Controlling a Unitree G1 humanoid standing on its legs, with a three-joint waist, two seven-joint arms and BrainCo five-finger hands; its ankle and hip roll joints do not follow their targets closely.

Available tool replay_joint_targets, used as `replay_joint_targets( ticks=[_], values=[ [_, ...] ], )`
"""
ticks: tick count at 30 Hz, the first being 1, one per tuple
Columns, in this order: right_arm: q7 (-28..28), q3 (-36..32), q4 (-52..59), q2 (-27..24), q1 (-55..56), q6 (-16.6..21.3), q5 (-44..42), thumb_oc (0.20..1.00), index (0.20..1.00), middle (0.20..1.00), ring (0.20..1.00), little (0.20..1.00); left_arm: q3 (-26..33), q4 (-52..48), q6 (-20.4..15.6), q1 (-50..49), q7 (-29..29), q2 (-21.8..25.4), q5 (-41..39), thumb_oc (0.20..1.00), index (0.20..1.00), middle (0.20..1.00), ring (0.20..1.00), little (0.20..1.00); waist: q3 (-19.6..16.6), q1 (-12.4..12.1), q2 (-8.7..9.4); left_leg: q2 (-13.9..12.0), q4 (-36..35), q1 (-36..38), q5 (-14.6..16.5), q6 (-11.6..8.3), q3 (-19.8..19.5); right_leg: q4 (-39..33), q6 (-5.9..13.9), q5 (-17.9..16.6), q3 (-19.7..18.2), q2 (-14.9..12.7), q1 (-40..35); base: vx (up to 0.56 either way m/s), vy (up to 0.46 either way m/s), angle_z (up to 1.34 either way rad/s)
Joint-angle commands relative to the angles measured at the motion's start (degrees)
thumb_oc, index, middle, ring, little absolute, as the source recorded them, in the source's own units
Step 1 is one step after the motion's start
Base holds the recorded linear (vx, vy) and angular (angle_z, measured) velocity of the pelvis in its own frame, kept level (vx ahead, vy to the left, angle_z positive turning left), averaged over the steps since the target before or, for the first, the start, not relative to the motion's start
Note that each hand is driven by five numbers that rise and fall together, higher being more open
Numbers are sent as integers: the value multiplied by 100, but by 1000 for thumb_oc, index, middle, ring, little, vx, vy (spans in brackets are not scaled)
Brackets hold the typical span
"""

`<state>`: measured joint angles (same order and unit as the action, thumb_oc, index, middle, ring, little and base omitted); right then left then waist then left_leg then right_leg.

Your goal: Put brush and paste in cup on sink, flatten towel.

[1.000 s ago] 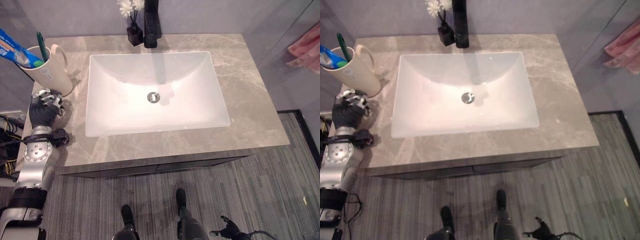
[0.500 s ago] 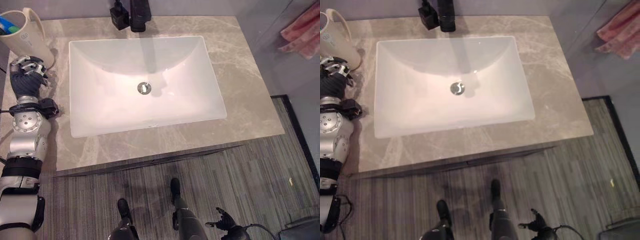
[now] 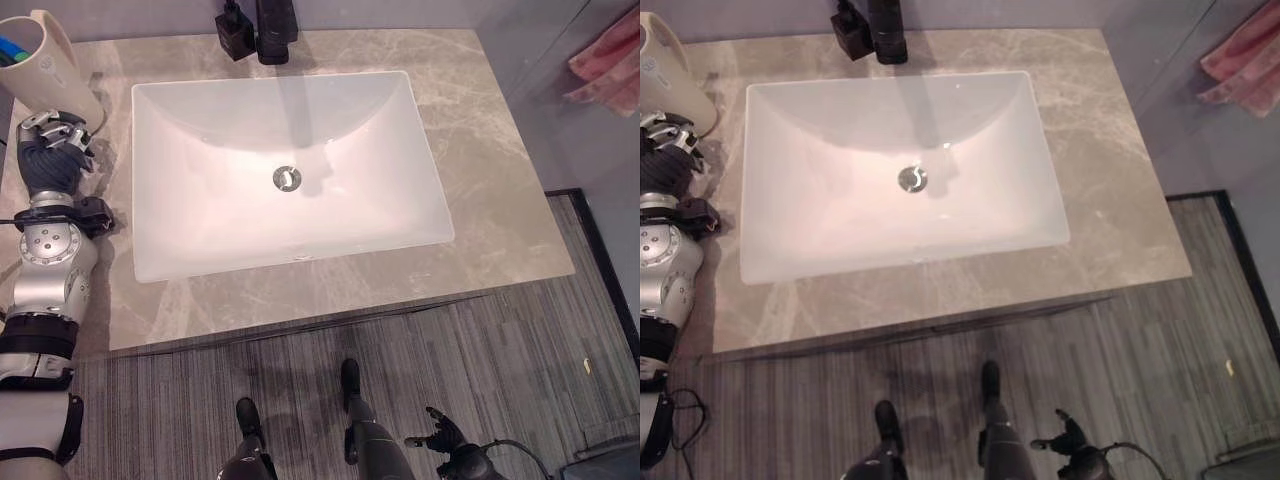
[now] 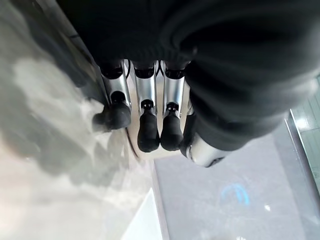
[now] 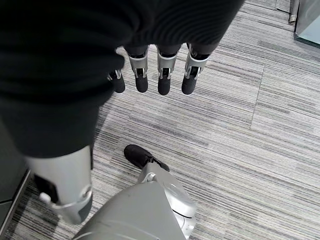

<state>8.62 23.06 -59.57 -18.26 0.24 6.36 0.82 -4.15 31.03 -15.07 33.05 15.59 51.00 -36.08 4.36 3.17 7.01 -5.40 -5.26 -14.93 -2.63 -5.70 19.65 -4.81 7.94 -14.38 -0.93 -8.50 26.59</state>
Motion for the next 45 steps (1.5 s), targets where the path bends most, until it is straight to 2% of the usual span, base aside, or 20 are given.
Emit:
replay_joint_targets(
  ticks=[1, 10, 16, 21, 24, 25, 28, 37, 42, 45],
  values=[
    [47, -155, 67, -295, -146, 30, 2, 1000, 1000, 1000, 1000, 1000, 363, 140, -74, -201, -28, 97, -101, 200, 200, 200, 200, 200, 409, -50, -286, 120, 31, -34, -207, 210, -465, -19, 548, -85, 135, -166, -1068, -8, 6, 3],
    [12, -168, 18, -344, -110, 24, 6, 1000, 1000, 1000, 1000, 1000, 340, 441, -68, 147, 83, 365, -69, 200, 200, 200, 200, 200, 451, -43, -247, 149, 114, -159, -179, 251, -449, -19, 580, -138, 136, -212, -995, -21, 5, -3],
    [15, -153, 65, -362, -134, 40, -39, 1000, 1000, 1000, 1000, 1000, 111, 820, -51, 660, 208, 467, -47, 200, 200, 200, 200, 200, 477, 15, -219, 193, 144, -223, -162, 282, -418, -19, 613, -234, 125, -246, -960, -6, 6, -6],
    [6, -86, 74, -368, -161, 50, -87, 1000, 1000, 1000, 1000, 1000, -190, 1350, -1, 1280, 265, 577, -49, 200, 200, 200, 200, 200, 489, 77, -181, 236, 207, -331, -120, 316, -404, -19, 670, -457, 97, -292, -918, 0, 0, 0],
    [4, -73, 80, -365, -177, 51, -93, 1000, 1000, 1000, 1000, 1000, -273, 1461, 12, 1413, 273, 596, -45, 200, 200, 200, 200, 200, 495, 83, -168, 238, 228, -357, -110, 320, -401, -19, 682, -478, 97, -295, -909, 29, 14, 1],
    [-5, -26, 48, -357, -215, 52, -141, 1000, 1000, 1000, 1000, 1000, -439, 1782, 64, 1719, 272, 645, -60, 200, 200, 200, 200, 200, 470, 106, -192, 236, 247, -336, 83, 302, -461, -19, 706, -465, 85, -285, -943, 91, 41, 2],
    [-11, 19, 62, -347, -254, 77, -190, 1000, 1000, 1000, 1000, 1000, -621, 2109, 105, 2063, 270, 747, -30, 200, 200, 200, 200, 200, 479, 140, -171, 243, 341, -411, 144, 318, -434, -19, 706, -542, 67, -294, -921, 31, 25, 3],
    [-1, 113, 132, -358, -293, 150, -313, 1000, 1000, 1000, 1000, 1000, -1213, 2749, 149, 3064, 286, 831, 36, 200, 200, 200, 200, 200, 450, 240, -140, 241, 482, -641, 213, 347, -418, -19, 706, -764, 34, -291, -828, -3, 10, -1],
    [-1, 129, 101, -309, -279, 151, -364, 1000, 1000, 1000, 1000, 1000, -1355, 2673, 133, 3226, 324, 719, 84, 200, 200, 200, 200, 200, 446, 259, -134, 247, 531, -687, 246, 368, -478, -19, 706, -796, 45, -305, -836, -1, 20, -8],
    [17, 76, 54, -286, -220, 122, -327, 1000, 1000, 1000, 1000, 1000, -1277, 2199, 51, 2856, 284, 573, 112, 200, 200, 200, 200, 200, 436, 229, -136, 307, 629, -658, 334, 400, -515, -19, 706, -808, 85, -363, -947, 5, 39, -2]
  ],
)
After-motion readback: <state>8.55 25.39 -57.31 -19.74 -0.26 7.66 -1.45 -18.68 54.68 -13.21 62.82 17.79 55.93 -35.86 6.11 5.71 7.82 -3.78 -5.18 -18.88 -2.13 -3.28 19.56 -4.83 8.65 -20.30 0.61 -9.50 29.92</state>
